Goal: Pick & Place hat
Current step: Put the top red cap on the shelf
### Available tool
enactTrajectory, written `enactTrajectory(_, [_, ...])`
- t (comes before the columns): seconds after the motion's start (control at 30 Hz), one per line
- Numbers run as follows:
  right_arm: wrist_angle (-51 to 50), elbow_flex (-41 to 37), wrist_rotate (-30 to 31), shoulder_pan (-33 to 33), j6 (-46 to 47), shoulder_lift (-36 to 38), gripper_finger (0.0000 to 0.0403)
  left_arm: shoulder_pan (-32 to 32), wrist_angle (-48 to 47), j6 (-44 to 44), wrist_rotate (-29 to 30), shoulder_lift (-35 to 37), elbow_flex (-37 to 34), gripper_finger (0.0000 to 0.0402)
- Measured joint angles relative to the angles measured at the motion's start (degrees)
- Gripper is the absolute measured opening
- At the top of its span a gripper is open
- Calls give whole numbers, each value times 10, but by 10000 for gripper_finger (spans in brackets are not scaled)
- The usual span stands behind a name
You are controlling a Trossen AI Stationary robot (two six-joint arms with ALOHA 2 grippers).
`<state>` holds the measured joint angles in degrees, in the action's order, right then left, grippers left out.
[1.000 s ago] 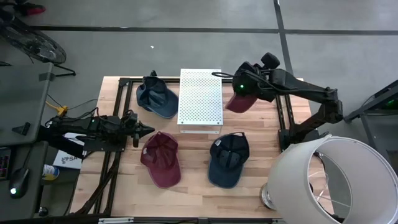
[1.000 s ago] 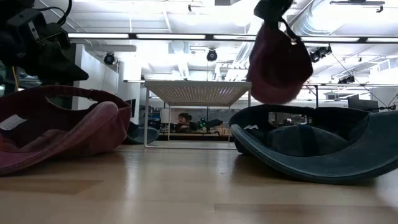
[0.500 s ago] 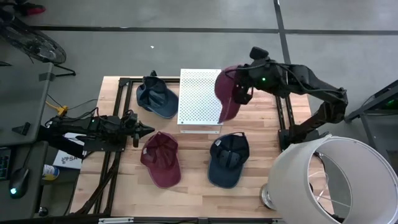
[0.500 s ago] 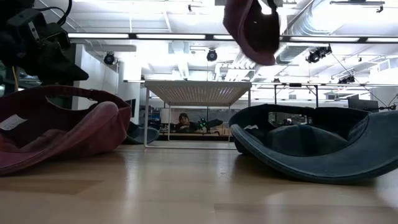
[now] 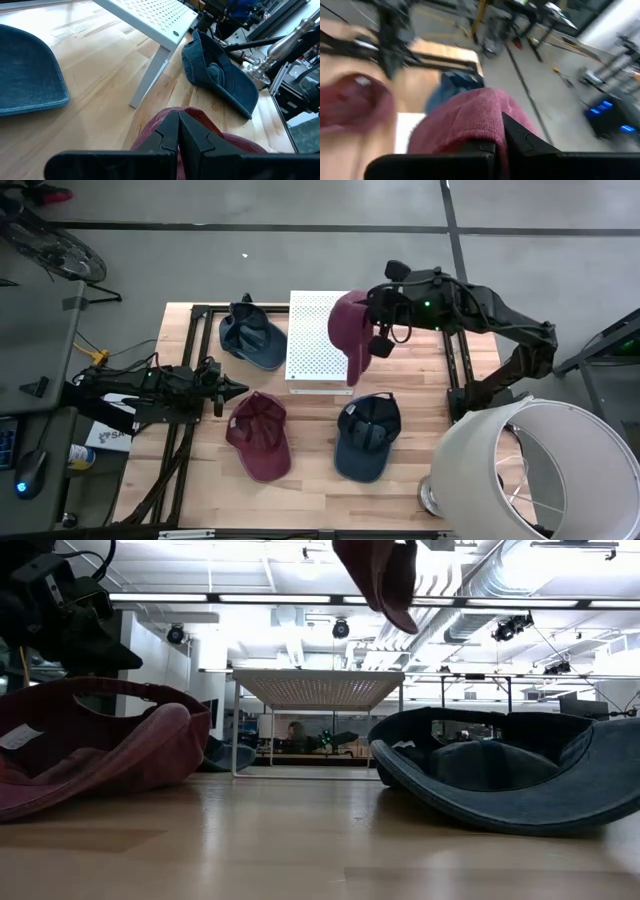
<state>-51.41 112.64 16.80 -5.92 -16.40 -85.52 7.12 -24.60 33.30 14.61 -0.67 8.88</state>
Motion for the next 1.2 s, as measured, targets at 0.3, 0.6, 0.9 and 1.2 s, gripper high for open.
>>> enactTrajectory(0.3, [63, 0, -89, -16, 37, 0, 0, 0, 0, 0, 0, 0, 0, 3])
enactTrajectory(0.6, [64, 0, -91, -29, 49, -1, 0, 0, 7, 0, 0, 0, 0, 3])
enactTrajectory(0.9, [63, 0, -75, -29, 48, -1, 0, 0, 10, 29, 0, 0, 0, 3])
enactTrajectory(1.2, [63, 0, -83, -28, 48, -1, 0, 0, 17, 30, 7, 0, 0, 3])
